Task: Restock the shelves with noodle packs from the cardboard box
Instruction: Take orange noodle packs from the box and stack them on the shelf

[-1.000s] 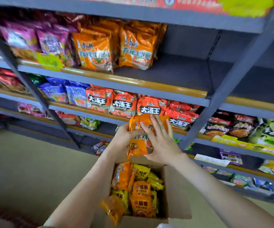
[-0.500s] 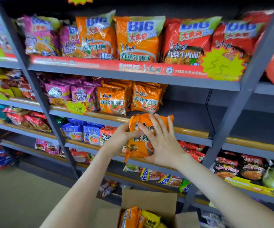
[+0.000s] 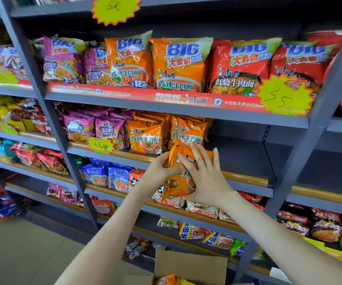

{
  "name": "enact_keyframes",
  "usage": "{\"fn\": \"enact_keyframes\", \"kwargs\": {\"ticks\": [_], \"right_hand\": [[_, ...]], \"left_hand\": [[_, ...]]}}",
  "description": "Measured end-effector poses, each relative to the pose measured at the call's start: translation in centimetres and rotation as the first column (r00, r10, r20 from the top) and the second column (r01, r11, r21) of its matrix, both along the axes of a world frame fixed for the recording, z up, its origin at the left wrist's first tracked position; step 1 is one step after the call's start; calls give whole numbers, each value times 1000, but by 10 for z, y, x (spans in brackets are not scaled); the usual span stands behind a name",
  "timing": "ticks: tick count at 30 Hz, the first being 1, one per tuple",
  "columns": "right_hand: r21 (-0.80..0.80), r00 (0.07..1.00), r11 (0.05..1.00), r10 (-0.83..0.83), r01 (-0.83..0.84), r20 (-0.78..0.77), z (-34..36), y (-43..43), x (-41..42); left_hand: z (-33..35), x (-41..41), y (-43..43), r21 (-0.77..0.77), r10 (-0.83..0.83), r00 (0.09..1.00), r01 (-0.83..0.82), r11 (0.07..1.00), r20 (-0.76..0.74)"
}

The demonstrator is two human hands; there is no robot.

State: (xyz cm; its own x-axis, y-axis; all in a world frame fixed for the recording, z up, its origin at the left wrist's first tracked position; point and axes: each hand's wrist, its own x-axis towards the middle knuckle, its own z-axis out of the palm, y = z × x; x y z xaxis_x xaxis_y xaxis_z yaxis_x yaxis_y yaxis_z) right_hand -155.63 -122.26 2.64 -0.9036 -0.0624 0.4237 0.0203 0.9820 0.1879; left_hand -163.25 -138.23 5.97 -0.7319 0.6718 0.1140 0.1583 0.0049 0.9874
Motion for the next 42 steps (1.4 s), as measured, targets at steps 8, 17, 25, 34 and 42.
{"fn": "enact_keyframes", "kwargs": {"ticks": [8,17,25,34,42], "right_hand": [[29,996,1000,5,-3,-85,6,10,-18],[123,987,986,-97,113,-131,18,41,-77],[199,981,960,-193,195,-32,3,67,-168],[215,988,966,-131,145,-78,-27,78,-206],[203,973,953,-210,226,-96,-36,94,-189]], "left_hand": [[-12,-7,13,-145,96,708,-273,951,-700],[-47,-50,30,-283,-198,207,-570,772,-958],[-54,-117,79,-472,-322,346,-591,654,-881],[-85,-156,106,-577,-282,559,-466,671,-780],[-80,-164,103,-506,-229,518,-491,710,-824]]}}
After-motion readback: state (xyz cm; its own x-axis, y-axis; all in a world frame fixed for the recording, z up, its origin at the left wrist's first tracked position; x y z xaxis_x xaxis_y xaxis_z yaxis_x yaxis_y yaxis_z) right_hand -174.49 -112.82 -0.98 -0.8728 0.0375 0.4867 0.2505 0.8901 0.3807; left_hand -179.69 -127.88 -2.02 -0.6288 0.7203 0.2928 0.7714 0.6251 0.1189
